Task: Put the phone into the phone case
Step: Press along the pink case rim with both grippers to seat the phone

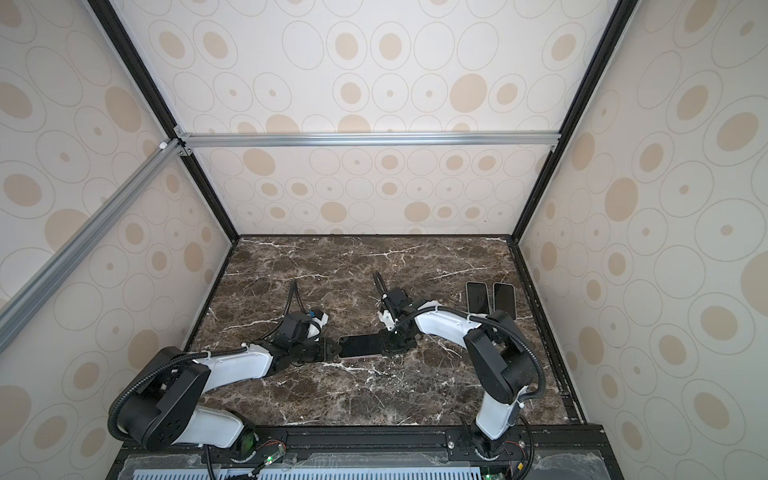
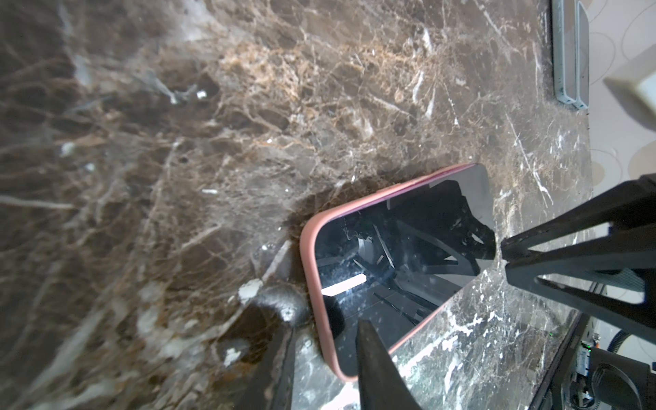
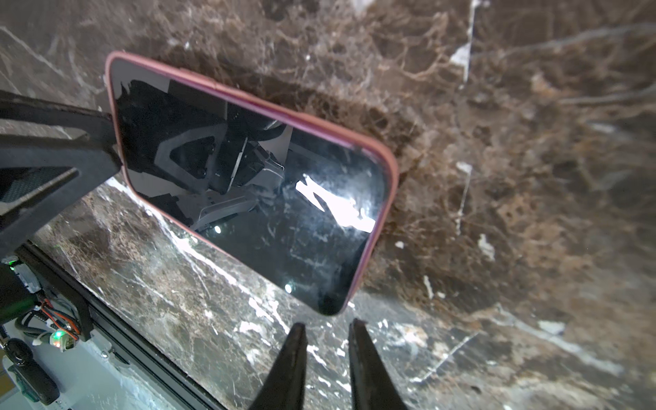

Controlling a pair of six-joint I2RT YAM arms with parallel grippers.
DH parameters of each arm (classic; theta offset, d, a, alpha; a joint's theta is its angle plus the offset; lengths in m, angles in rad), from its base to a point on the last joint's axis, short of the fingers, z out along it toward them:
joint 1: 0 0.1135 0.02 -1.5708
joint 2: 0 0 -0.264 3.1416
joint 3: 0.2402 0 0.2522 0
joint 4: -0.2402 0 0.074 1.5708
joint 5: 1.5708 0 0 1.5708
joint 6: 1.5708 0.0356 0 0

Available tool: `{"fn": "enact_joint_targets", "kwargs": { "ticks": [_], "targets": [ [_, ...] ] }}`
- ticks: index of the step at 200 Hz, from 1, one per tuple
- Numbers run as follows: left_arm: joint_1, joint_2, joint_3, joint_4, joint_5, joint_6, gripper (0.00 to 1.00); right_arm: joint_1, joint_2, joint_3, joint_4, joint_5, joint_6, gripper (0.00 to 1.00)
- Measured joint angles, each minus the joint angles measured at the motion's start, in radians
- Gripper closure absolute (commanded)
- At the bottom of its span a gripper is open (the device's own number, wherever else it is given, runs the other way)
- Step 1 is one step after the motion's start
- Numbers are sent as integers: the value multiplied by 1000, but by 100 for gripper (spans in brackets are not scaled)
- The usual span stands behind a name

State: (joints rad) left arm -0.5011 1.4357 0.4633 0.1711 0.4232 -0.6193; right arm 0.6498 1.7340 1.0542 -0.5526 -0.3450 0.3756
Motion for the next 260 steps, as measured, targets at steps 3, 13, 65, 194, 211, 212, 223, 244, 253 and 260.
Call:
{"fn": "enact_joint_targets", "kwargs": {
  "ticks": [3, 13, 65, 194, 211, 212, 223, 244, 253, 260],
  "targets": [
    [0, 1, 0, 0, 1, 1, 73, -1, 1, 0, 2, -1, 0, 78],
    [0, 6, 0, 5, 8, 3, 74, -4, 6, 0, 8, -3, 0, 78],
    [0, 32, 0, 39, 50, 6, 76, -16, 26, -14, 46, -29, 1, 82],
    [12, 55, 0, 71, 70, 6, 79, -43, 18, -59, 109, -81, 33, 87],
    [14, 64, 3, 81, 70, 6, 79, -44, 18, -61, 112, -82, 46, 88],
    [14, 64, 3, 81, 70, 6, 79, -44, 18, -61, 112, -82, 46, 88],
    [16, 68, 6, 85, 70, 6, 80, -44, 18, -61, 113, -82, 52, 88],
    [17, 72, 7, 91, 70, 6, 80, -44, 31, -61, 114, -82, 58, 88],
    [18, 73, 7, 93, 70, 6, 80, -44, 34, -60, 113, -82, 61, 88],
    [18, 74, 7, 94, 70, 6, 80, -44, 37, -57, 111, -82, 62, 88]
  ]
}}
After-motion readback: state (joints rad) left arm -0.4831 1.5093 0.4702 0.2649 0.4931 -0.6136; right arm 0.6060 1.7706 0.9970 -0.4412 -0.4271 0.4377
